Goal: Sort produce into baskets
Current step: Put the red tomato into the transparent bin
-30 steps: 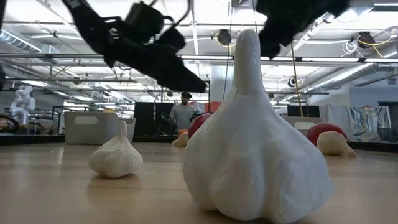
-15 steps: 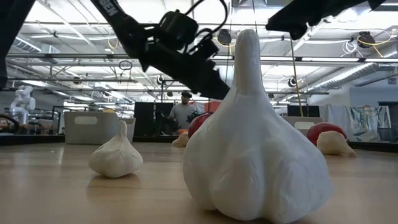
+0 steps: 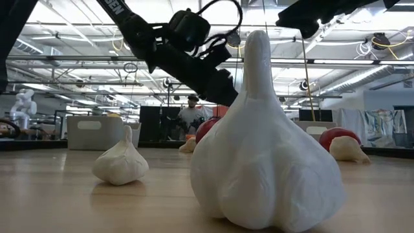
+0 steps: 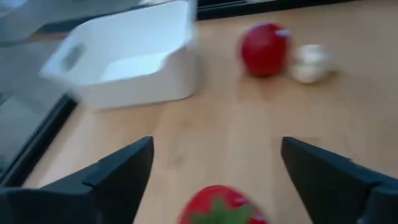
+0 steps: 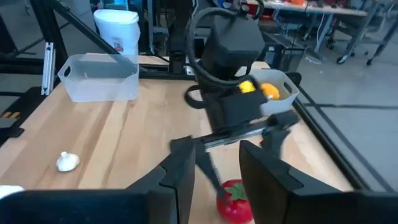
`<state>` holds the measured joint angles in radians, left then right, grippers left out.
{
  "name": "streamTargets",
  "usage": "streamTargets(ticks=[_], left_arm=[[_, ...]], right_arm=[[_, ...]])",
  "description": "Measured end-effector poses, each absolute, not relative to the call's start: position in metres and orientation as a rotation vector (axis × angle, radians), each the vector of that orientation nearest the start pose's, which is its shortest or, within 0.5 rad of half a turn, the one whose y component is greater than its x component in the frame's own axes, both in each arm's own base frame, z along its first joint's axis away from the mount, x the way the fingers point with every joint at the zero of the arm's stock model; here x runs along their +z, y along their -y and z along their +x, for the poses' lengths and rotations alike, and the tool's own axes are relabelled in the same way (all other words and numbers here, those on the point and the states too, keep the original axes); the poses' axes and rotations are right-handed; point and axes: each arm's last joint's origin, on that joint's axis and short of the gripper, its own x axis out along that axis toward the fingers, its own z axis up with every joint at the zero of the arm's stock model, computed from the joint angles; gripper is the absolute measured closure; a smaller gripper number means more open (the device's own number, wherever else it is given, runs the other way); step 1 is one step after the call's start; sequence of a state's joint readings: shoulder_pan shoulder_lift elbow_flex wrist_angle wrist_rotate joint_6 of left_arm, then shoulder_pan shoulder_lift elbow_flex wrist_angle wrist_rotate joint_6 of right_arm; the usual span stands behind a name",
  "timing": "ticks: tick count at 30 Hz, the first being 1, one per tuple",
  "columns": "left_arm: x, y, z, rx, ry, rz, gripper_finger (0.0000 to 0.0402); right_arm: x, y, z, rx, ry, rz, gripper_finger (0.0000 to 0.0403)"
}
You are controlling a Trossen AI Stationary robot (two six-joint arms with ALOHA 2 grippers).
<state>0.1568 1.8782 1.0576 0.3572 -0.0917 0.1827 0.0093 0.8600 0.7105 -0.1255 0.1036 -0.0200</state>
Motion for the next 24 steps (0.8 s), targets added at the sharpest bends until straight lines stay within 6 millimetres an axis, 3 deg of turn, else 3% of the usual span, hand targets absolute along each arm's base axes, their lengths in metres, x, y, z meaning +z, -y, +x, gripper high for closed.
streamTargets(ticks=[3, 15, 24], left_arm=[[0.173, -0.066, 0.390, 0.253, -0.513, 0.129, 0.0007], [0.167, -0.063, 0.385, 0.268, -0.579, -0.071, 0.0020], [0.141, -0.065, 0.392, 0.265, -0.606, -0.063, 0.0020]], right_arm=[[0.298, 0.001, 0.191, -0.098, -0.297, 0.008, 0.0287], [0.298, 0.000, 0.192, -0.115, -0.309, 0.119, 0.0287], [0.286, -0.016, 0.206, -0.053, -0.373, 0.173, 0.0287]])
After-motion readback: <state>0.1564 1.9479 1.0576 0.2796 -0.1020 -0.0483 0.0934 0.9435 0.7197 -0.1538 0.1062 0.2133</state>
